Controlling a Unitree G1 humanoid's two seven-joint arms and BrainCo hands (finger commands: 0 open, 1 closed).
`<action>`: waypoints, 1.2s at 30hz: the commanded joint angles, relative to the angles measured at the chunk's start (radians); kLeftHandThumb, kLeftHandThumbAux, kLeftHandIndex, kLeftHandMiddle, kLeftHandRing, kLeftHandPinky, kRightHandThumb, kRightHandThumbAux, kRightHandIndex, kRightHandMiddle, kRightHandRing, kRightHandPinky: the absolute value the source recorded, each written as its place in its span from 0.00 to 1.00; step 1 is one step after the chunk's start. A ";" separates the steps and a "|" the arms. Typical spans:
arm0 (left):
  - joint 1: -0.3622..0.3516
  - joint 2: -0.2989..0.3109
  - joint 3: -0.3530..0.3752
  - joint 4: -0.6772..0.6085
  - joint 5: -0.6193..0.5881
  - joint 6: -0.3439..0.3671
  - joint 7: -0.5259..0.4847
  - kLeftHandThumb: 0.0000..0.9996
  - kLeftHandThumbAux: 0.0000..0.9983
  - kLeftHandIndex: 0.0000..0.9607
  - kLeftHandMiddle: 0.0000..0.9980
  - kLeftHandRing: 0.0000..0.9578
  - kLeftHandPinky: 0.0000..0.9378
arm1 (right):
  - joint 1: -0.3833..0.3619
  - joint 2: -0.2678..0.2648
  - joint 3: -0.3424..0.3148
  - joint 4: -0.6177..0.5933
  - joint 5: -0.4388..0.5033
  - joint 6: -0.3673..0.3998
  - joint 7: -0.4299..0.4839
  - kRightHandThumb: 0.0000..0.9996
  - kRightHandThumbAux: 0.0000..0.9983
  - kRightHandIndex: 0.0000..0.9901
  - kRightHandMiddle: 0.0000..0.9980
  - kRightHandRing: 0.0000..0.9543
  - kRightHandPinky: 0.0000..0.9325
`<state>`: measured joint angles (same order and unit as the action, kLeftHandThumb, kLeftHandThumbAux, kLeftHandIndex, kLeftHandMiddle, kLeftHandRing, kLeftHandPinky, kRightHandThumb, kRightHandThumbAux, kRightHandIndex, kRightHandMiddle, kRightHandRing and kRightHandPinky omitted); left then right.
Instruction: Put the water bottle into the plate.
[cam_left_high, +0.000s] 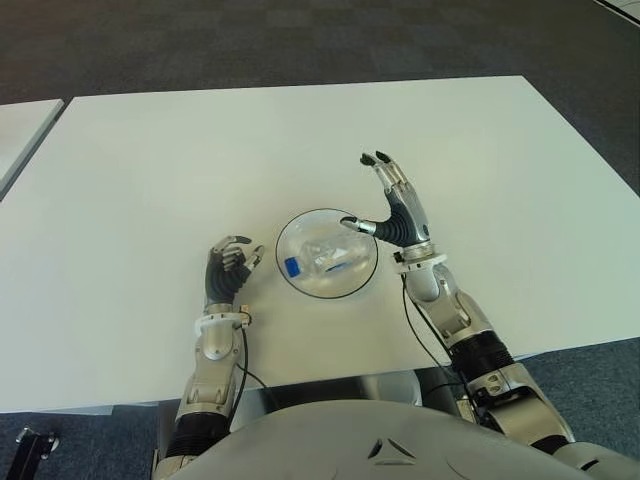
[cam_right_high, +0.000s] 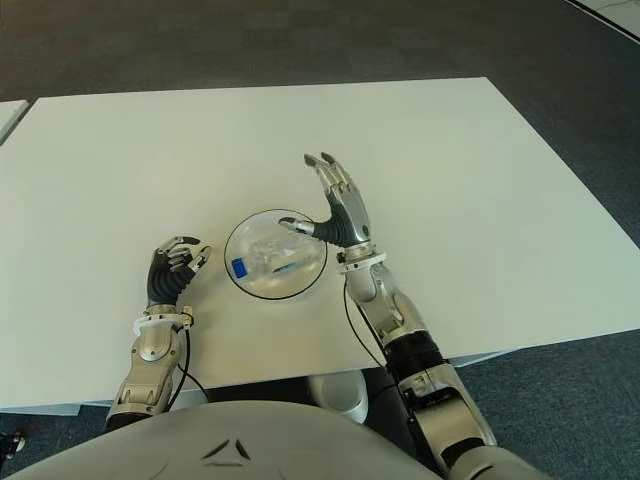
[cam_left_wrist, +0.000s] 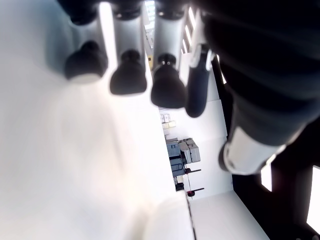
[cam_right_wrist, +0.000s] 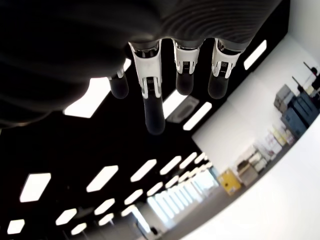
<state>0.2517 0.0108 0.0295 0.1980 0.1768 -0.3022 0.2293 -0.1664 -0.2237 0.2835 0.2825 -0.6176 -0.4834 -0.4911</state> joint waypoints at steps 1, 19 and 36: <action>0.007 0.002 0.002 0.008 0.001 0.029 -0.002 0.71 0.72 0.45 0.82 0.87 0.90 | 0.052 0.008 -0.022 0.018 0.028 -0.035 -0.024 0.13 0.33 0.00 0.00 0.00 0.00; 0.001 0.010 0.003 0.020 0.004 0.018 0.000 0.71 0.72 0.45 0.83 0.88 0.90 | 0.157 0.072 -0.136 0.044 0.126 -0.002 -0.055 0.20 0.50 0.00 0.00 0.00 0.00; -0.007 0.008 0.004 0.039 -0.006 0.001 0.001 0.71 0.72 0.46 0.82 0.86 0.88 | 0.207 0.162 -0.233 0.106 0.474 -0.015 0.163 0.15 0.90 0.00 0.00 0.00 0.05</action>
<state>0.2443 0.0229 0.0299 0.2151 0.1746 -0.3206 0.2293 0.0337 -0.0808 0.0760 0.3726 -0.2212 -0.5123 -0.3811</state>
